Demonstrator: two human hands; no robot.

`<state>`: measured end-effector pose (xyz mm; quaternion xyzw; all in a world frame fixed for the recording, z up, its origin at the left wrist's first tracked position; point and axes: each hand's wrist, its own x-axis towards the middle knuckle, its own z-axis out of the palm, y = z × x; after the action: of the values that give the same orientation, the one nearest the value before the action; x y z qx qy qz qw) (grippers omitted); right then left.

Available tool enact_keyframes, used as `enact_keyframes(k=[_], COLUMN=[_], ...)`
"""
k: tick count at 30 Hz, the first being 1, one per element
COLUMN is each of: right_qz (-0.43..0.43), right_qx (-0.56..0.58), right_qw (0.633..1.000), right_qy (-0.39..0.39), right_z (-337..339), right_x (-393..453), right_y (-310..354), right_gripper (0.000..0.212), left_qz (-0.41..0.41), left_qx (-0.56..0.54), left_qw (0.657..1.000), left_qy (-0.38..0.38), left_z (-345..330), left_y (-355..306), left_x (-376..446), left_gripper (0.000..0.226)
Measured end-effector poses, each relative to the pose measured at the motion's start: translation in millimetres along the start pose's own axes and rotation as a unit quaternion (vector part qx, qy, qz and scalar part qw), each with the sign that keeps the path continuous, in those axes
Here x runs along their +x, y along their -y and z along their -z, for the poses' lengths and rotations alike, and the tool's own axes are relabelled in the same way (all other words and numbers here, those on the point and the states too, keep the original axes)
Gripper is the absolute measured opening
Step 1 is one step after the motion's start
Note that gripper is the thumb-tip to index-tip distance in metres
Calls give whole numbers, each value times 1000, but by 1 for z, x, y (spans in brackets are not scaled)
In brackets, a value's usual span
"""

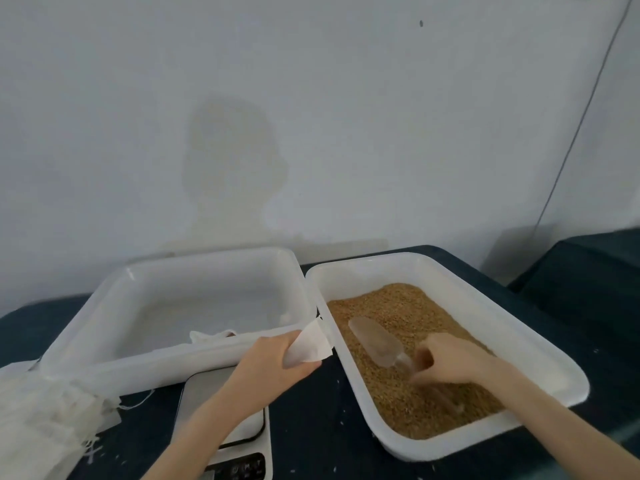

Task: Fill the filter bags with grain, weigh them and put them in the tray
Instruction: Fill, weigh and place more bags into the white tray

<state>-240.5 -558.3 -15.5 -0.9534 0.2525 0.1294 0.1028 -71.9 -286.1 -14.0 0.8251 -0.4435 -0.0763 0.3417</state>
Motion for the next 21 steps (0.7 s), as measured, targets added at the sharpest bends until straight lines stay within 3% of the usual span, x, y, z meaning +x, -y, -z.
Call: enact_keyframes(k=[6, 9, 11, 16, 21], right_qz=[28, 24, 19, -14, 9], right_qx=[30, 56, 67, -32, -11], right_qw=[997, 994, 995, 999, 999], right_qy=[-60, -87, -69, -30, 49], right_z=[-4, 10, 22, 51, 53], right_x=[12, 11, 7, -9, -14], right_y=[2, -7, -17, -39, -42], right_gripper=[9, 24, 33, 27, 49], left_qz=[-1, -1, 3, -9, -15], left_qx=[0, -5, -5, -17, -26], left_qw=[1000, 1000, 1000, 1000, 999], left_qy=[-1, 2, 2, 11, 17], left_z=[1, 2, 3, 1, -4], left_y=[3, 7, 8, 9, 8], left_x=[-3, -4, -4, -4, -3], left_gripper=[27, 25, 28, 29, 28])
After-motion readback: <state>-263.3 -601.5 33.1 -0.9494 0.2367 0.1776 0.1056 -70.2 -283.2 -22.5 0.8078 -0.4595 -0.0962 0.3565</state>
